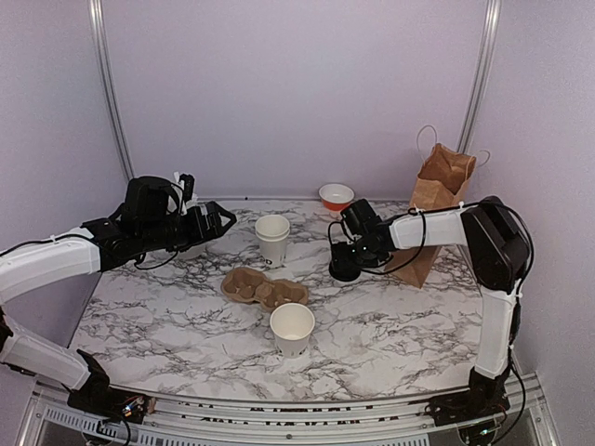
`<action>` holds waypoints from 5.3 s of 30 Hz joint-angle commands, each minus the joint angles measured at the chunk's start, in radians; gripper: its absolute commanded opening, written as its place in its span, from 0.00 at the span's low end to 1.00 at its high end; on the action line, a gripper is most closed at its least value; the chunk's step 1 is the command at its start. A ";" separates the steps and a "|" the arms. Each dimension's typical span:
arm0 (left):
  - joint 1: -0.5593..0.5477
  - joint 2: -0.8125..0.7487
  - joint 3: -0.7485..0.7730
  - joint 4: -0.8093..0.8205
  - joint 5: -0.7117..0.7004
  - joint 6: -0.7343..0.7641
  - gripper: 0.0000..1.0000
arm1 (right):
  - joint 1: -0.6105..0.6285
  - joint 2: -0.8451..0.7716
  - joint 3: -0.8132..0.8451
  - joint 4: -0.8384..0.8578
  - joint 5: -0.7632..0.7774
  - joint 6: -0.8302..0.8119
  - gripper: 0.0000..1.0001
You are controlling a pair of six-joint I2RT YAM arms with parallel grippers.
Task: Pack the takeout coffee
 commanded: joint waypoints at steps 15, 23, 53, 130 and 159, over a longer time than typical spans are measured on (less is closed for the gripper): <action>-0.004 -0.012 0.015 -0.014 0.016 -0.002 0.99 | 0.017 0.014 -0.033 -0.008 -0.007 0.013 0.76; -0.004 -0.021 0.007 -0.012 0.015 -0.003 0.99 | 0.035 0.017 -0.013 -0.033 0.020 0.008 0.76; -0.011 -0.098 -0.120 0.025 0.024 -0.005 0.99 | 0.083 -0.138 0.028 -0.171 -0.004 -0.036 0.63; -0.155 -0.109 -0.250 0.035 0.017 -0.058 0.99 | 0.668 -0.266 0.112 -0.442 0.080 -0.100 0.64; -0.197 -0.071 -0.238 -0.028 0.015 -0.031 0.99 | 0.674 -0.253 0.060 -0.450 0.090 -0.035 0.73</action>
